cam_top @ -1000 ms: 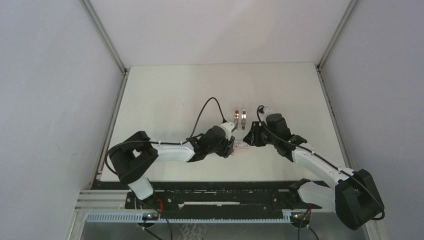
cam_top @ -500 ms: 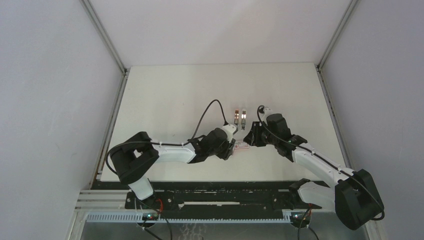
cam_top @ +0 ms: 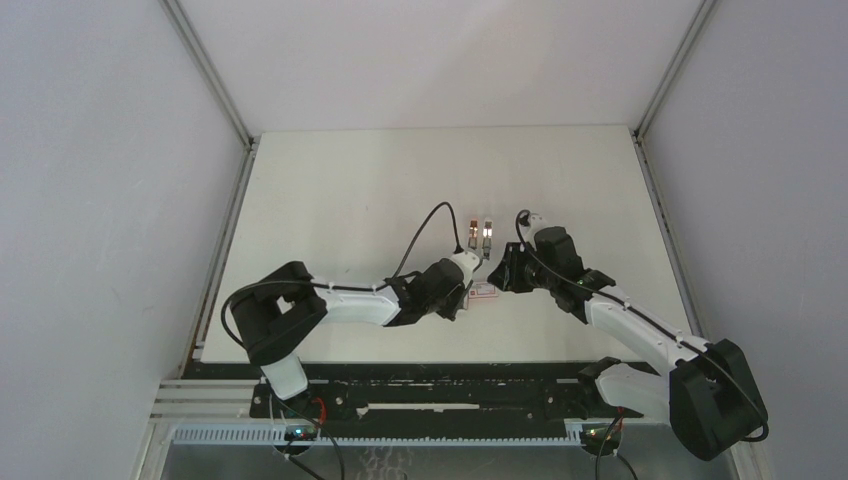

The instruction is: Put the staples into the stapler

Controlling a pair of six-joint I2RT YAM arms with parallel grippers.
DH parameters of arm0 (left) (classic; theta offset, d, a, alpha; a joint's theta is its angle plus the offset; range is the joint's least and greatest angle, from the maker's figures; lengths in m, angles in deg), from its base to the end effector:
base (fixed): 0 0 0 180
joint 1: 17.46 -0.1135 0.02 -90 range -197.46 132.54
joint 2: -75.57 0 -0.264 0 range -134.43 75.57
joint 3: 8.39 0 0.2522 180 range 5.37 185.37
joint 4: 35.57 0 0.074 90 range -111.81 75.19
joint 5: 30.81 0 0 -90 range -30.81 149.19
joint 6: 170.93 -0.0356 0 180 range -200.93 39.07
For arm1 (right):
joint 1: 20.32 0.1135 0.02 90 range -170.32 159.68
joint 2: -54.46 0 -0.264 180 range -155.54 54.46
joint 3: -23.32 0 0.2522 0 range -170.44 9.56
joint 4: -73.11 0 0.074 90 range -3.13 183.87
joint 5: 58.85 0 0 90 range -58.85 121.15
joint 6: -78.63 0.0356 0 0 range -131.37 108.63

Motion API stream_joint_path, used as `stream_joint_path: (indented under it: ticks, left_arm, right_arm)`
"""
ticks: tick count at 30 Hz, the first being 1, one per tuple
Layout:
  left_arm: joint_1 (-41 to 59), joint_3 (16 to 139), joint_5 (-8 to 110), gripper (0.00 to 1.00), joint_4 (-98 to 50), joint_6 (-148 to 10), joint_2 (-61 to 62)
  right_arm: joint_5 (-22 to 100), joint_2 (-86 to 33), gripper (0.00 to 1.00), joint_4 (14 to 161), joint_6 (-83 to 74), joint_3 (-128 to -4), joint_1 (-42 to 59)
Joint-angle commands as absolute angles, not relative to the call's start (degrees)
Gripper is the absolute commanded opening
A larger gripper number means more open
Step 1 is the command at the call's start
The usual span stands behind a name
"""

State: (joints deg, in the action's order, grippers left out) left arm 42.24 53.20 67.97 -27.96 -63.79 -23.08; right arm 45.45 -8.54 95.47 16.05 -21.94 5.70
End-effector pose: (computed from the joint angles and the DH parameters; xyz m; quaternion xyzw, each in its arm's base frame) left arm 0.1755 -0.2896 0.1458 0.3064 0.8680 -0.1834 0.3449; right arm 0.1969 0.1059 0.2020 -0.0415 0.9002 0.2890 0.3231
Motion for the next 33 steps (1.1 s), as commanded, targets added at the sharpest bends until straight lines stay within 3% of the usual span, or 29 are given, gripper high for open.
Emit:
stream_joint_path:
  ticks: [1,11,30,33]
  left_arm:
    - [42.92,55.15,67.46,0.23,-28.78,-64.35,-23.23]
    - [42.27,49.86,65.64,0.08,-34.10,-59.86,-17.06]
    - [45.43,41.33,69.25,0.07,-33.37,-64.68,-6.89]
    - [46.69,44.61,75.52,0.07,-29.63,-66.24,-8.70]
  right_arm:
    - [46.04,-6.71,0.31,93.37,15.02,-21.51,5.17]
    - [45.82,-5.83,0.32,93.55,14.99,-21.15,4.69]
    - [46.09,-4.33,0.31,93.64,15.26,-20.50,4.00]
    - [46.22,-4.29,0.31,93.72,15.26,-20.50,3.95]
